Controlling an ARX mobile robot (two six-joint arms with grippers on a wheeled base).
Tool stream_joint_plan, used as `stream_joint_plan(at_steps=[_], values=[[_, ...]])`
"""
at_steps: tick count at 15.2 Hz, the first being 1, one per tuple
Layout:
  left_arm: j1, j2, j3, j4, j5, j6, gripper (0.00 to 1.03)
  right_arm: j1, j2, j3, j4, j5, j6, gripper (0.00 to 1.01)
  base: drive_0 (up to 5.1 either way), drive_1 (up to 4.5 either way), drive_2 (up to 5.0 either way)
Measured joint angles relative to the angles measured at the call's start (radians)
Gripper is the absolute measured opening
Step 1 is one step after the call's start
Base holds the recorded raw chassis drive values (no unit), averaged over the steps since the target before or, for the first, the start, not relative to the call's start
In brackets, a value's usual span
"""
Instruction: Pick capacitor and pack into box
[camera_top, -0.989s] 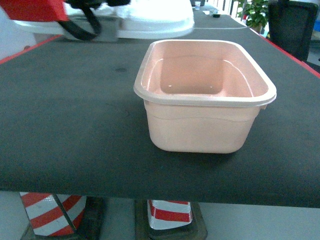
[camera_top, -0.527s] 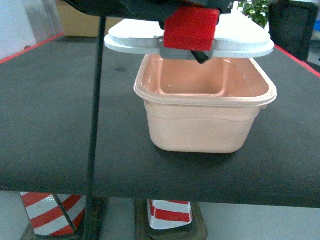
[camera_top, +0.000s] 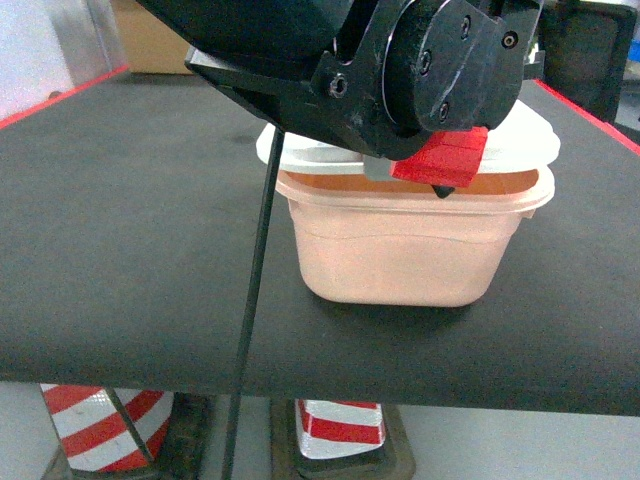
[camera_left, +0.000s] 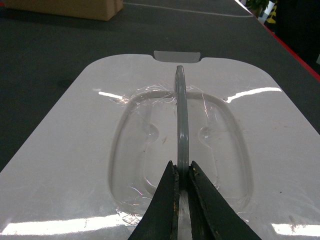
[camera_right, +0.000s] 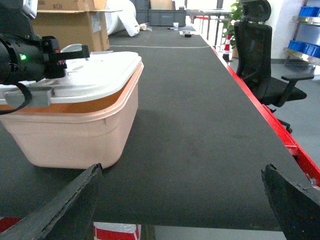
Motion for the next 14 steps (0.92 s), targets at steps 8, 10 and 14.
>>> stream_joint_plan(at_steps=[8, 10, 14], values=[[-0.018, 0.017, 0.024, -0.002, 0.002, -0.016, 0.37, 0.0, 0.0, 0.0, 0.0, 0.0, 0.0, 0.98, 0.0, 0.0, 0.0], [-0.018, 0.016, 0.014, 0.024, 0.002, -0.016, 0.54, 0.0, 0.0, 0.0, 0.0, 0.0, 0.0, 0.98, 0.0, 0.0, 0.0], [0.011, -0.008, -0.003, 0.161, 0.01, 0.041, 1.0, 0.0, 0.0, 0.0, 0.0, 0.0, 0.0, 0.98, 0.0, 0.0, 0.0]])
